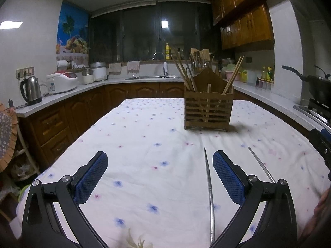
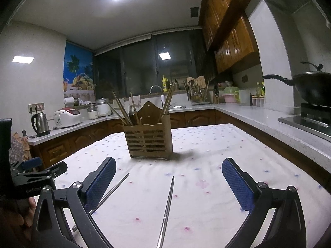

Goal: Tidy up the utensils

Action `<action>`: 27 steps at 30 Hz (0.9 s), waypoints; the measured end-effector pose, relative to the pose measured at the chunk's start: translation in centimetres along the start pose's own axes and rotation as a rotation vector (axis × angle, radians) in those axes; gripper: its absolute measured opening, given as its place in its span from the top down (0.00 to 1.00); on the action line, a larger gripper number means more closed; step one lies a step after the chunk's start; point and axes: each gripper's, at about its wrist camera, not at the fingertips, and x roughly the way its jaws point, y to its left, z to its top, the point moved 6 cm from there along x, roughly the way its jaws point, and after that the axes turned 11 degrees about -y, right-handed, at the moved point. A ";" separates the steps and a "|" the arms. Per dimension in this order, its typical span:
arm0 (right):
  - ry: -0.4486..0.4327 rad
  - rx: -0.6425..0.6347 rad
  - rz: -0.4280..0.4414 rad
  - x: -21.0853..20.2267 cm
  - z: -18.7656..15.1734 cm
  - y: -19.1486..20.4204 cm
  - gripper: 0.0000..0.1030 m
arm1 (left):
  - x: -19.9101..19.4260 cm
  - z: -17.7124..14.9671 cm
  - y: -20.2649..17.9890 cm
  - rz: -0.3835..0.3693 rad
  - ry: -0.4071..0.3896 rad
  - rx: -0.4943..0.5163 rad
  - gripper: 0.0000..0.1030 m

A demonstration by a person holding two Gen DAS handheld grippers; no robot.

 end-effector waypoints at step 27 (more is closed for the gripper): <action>-0.009 0.000 0.016 0.0 -0.1 0.3 0.00 | -0.9 0.9 -1.1 0.004 -0.035 0.038 0.00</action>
